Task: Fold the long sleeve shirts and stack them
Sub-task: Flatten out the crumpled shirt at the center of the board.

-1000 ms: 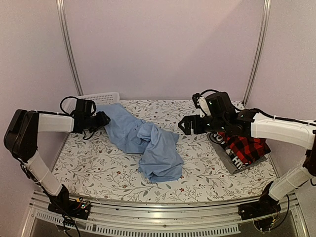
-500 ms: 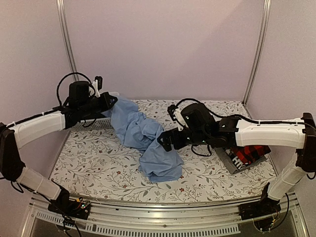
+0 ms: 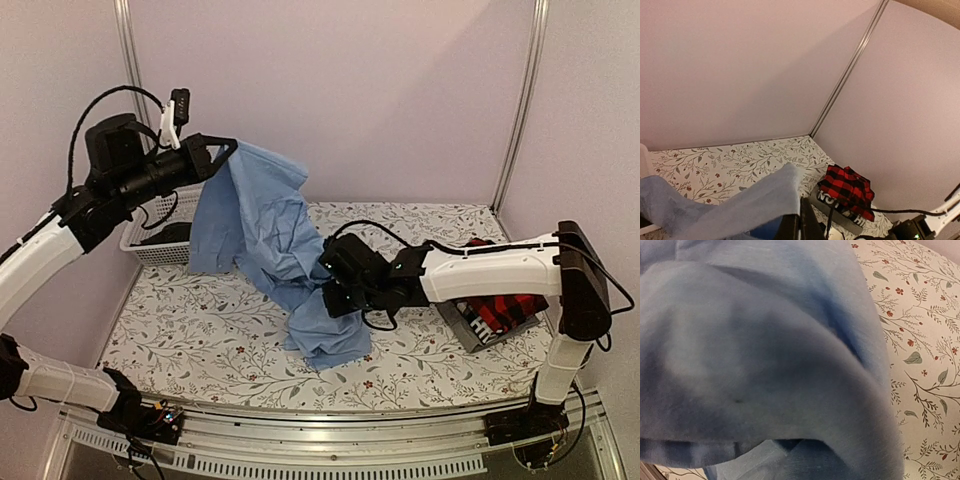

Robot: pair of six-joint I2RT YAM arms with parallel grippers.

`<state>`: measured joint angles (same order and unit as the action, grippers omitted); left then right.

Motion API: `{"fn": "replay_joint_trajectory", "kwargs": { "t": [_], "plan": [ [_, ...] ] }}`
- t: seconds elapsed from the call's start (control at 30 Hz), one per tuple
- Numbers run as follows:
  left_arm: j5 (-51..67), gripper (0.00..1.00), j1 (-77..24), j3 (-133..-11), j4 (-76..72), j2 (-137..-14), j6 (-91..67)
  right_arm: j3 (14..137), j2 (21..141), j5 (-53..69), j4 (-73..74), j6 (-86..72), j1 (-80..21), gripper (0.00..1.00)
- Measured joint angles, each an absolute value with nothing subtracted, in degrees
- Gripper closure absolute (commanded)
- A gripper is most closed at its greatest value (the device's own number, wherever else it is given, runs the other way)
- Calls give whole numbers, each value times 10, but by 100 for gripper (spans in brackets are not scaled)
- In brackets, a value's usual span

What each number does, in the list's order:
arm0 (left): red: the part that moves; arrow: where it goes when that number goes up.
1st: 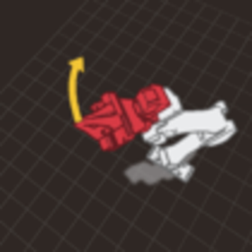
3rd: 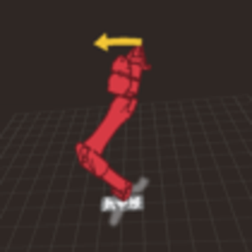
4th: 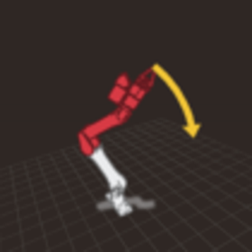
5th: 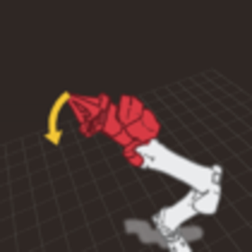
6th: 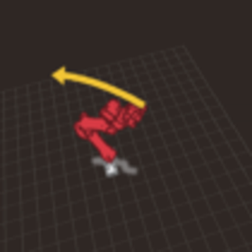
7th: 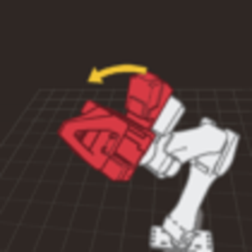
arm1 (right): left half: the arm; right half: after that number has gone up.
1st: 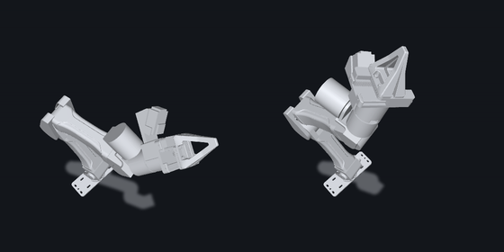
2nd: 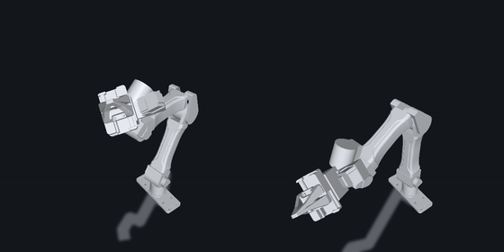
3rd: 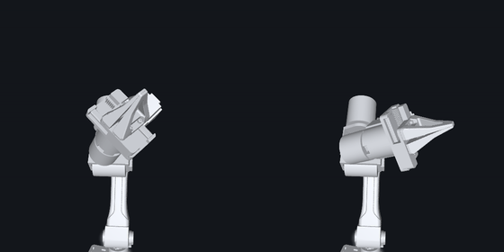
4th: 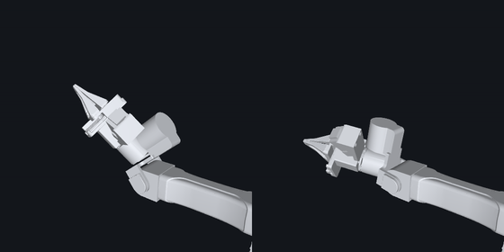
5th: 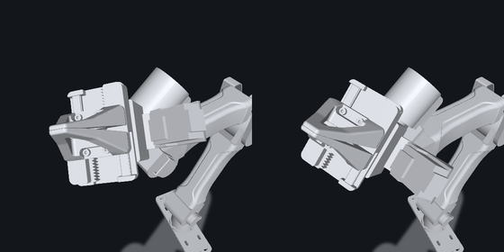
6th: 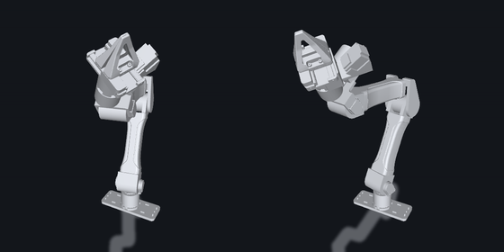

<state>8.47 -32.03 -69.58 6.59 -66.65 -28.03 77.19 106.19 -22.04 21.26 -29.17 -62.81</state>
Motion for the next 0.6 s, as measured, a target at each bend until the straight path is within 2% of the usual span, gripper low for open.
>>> {"fn": "replay_joint_trajectory", "kwargs": {
  "t": [0.27, 0.6],
  "plan": [
    [92, 100, -355, -796, 77, -641, -260, 725, 970, -212, 196, -258, -615, 100],
    [115, 100, -383, -847, 84, -649, -231, 655, 852, -140, 149, -198, -576, 100]
  ]
}}
